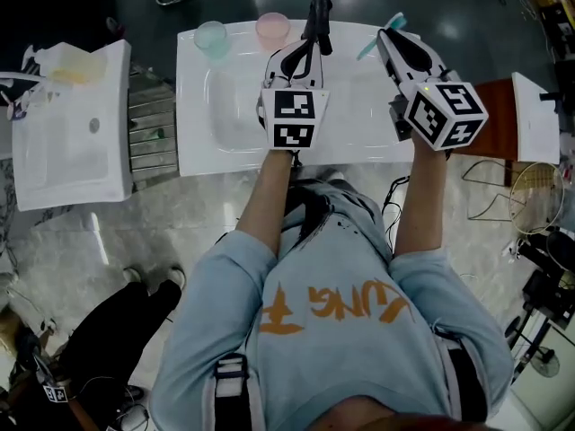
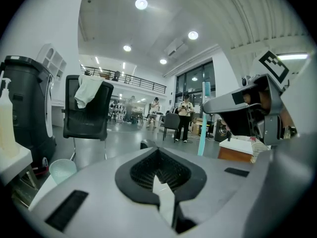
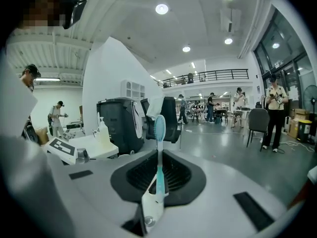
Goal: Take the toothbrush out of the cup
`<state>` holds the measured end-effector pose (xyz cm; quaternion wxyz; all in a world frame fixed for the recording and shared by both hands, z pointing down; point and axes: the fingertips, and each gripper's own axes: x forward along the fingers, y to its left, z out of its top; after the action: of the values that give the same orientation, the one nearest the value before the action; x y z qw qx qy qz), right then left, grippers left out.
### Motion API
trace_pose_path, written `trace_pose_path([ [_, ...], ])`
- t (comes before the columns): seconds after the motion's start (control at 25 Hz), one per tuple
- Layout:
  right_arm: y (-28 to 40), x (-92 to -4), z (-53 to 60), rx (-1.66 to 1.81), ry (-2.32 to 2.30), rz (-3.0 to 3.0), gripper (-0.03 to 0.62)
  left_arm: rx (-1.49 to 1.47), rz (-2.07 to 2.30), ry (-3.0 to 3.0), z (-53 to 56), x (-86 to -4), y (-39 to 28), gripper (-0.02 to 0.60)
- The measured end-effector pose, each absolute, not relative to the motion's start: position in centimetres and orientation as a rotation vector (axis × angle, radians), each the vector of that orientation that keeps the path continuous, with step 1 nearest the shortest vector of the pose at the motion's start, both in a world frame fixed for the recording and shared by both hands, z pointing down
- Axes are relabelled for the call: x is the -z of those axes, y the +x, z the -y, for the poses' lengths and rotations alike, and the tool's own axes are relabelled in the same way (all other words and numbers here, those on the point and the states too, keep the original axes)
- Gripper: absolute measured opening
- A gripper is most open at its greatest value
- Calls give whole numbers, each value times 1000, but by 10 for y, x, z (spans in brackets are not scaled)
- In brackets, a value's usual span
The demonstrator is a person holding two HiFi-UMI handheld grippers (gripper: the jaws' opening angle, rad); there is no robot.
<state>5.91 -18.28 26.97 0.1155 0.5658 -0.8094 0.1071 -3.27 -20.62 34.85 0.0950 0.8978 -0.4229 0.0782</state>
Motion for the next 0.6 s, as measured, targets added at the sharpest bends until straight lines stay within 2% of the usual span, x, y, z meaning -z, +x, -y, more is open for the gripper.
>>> trace_pose_path([
  [0.6, 182, -301, 131, -436, 1812, 2211, 35, -318, 1071, 2710, 164, -370, 79, 20],
])
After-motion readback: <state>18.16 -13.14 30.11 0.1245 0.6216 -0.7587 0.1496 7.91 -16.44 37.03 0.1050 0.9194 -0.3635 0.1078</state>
